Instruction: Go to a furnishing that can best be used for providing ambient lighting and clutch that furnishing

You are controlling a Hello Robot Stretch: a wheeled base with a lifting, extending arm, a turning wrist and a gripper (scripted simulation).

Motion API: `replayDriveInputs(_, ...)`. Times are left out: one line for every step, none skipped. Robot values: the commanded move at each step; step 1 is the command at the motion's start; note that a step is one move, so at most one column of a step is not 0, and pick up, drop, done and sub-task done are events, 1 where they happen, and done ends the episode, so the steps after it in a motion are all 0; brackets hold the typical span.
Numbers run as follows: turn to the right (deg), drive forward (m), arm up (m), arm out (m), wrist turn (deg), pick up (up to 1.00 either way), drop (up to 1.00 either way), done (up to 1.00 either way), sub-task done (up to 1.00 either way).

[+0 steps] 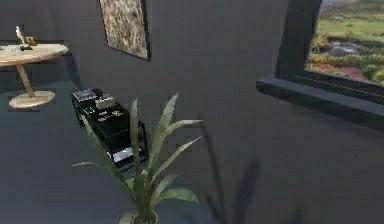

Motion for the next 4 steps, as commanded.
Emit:
replayDriveInputs(-45.0,0.0,0.0,0.0,0.0,0.0,0.0,0.0,0.0)
replayDriveInputs(-45.0,0.0,0.0,0.0,0.0,0.0,0.0,0.0,0.0)
replayDriveInputs(-6.0,0.0,0.0,0.0,0.0,0.0,0.0,0.0,0.0)
replayDriveInputs(0.0,1.0,0.0,0.0,0.0,0.0,0.0,0.0,0.0)
